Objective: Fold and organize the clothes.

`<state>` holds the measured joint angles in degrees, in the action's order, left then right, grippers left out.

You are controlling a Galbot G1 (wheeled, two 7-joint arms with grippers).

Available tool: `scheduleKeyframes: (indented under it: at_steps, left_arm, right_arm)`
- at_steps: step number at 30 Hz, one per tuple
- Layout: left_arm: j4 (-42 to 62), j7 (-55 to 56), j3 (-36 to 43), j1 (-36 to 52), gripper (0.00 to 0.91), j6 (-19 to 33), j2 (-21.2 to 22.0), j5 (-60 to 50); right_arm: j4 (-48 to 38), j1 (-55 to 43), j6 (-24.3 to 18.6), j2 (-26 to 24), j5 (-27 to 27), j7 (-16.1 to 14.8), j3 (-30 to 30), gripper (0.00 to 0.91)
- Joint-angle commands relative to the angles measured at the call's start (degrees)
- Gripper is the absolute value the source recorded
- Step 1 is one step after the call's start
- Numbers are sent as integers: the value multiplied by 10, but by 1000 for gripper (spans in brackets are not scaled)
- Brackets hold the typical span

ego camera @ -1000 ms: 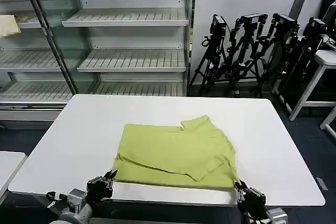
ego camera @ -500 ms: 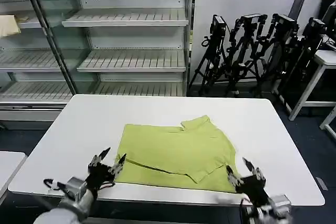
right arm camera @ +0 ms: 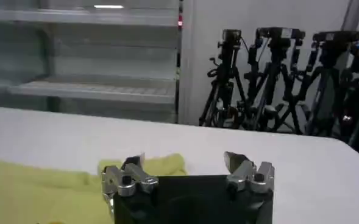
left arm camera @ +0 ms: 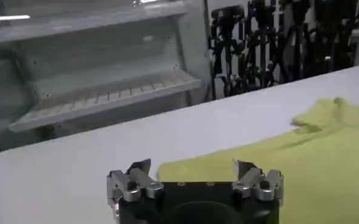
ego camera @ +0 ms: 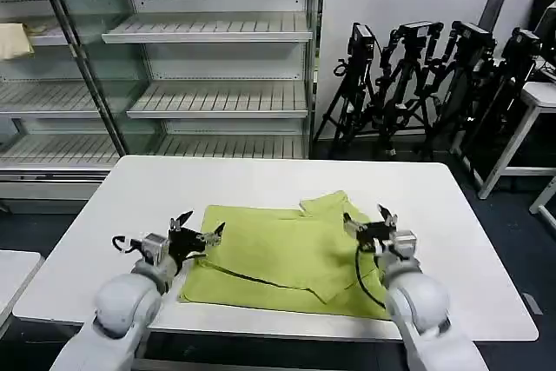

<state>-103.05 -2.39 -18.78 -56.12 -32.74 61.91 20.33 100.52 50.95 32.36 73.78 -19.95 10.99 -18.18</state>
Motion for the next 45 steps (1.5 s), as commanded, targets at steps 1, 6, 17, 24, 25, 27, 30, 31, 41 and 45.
scheduleKeyframes:
  at_steps: [1, 6, 17, 24, 25, 27, 30, 31, 41, 45]
  left_arm:
    - [159, 1, 43, 133, 907, -3, -2, 42]
    - [211, -1, 48, 164, 907, -3, 5, 42]
    - [234, -9, 56, 169, 826, -4, 9, 37]
    - [231, -9, 54, 161, 10, -4, 2, 35]
    - [231, -12, 54, 160, 10, -4, 1, 35]
    - [231, -14, 55, 159, 10, -4, 0, 35]
    - [229, -19, 58, 157, 10, -4, 1, 34]
    - [229, -19, 58, 156, 10, -4, 1, 34]
    - [203, -25, 55, 144, 10, -4, 2, 39]
    - [156, -17, 49, 128, 10, -4, -3, 50]
  right_arm:
    - [-157, -127, 8, 23, -23, 20, 36, 907]
    - [-184, -130, 8, 25, -20, 12, 32, 907]
    - [-223, -149, 7, 44, -12, 1, 42, 846]
    - [-250, -161, 8, 47, -33, -8, 54, 0]
    - [-252, -161, 8, 48, -38, -7, 55, 0]
    - [-256, -162, 8, 50, -40, -9, 56, 0]
    - [-256, -162, 8, 50, -46, -8, 58, 0]
    - [-256, -163, 8, 50, -48, -7, 59, 0]
    - [-232, -152, -16, 41, -48, -23, 56, 0]
    - [-178, -138, -23, 26, -64, -25, 54, 0]
